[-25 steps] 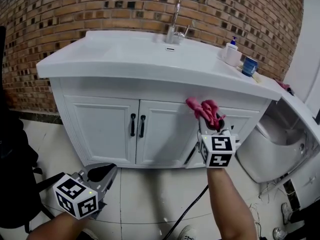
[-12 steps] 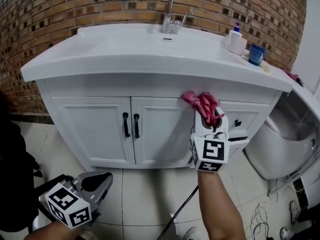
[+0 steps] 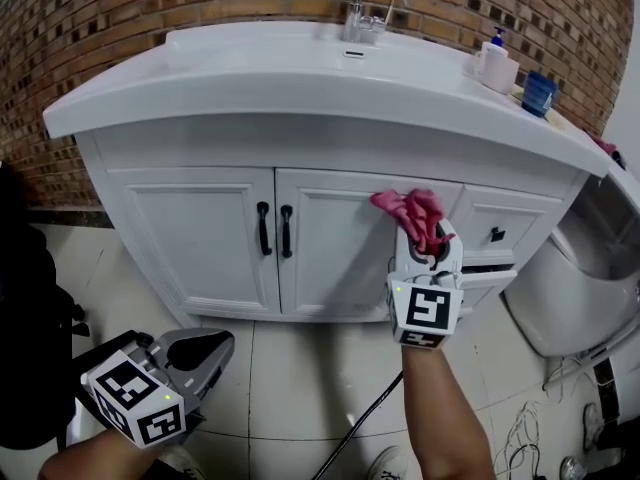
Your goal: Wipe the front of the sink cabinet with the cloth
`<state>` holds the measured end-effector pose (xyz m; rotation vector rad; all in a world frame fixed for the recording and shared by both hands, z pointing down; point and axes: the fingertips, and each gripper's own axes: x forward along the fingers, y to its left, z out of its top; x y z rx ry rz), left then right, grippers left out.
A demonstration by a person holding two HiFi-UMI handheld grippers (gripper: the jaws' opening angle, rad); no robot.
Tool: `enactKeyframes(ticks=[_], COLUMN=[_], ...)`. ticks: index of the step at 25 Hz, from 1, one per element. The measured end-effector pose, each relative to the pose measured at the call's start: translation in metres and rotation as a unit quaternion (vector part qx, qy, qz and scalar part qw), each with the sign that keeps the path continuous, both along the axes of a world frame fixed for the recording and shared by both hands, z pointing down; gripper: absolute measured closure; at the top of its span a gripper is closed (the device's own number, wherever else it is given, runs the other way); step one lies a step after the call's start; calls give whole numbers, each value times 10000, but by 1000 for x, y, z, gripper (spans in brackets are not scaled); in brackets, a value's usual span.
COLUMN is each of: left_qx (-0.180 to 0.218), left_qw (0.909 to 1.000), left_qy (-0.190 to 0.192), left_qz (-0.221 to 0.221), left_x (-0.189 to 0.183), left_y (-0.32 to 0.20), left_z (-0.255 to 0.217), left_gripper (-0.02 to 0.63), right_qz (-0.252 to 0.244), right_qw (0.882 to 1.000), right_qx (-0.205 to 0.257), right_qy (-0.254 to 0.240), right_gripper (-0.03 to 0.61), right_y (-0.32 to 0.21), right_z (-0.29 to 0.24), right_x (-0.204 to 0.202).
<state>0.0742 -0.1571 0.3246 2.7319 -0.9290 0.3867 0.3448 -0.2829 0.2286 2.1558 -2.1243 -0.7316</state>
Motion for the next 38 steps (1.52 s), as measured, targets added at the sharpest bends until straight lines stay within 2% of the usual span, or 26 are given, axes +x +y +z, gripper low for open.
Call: enactKeyframes(ticks=[21,29,38], left_qx=[-134,-167,-173], left_qw=[9999,9998,9998], left_qy=[32,87,93], left_qz=[87,93,34], left_x=[1,2,1], left_y=[1,-1,-6], left_z=[5,7,9], left_gripper=[609,609,609], right_qz=[73,124,130], right_qw=[9970,9883,9792], right_qx=[-759,-1512,-2025], right_qy=[-106,-130,-74], right_gripper=[443,443,443], right_y=[-7,-9,-11], right_z=[101,180,243], right_x=[-2,-2,-2])
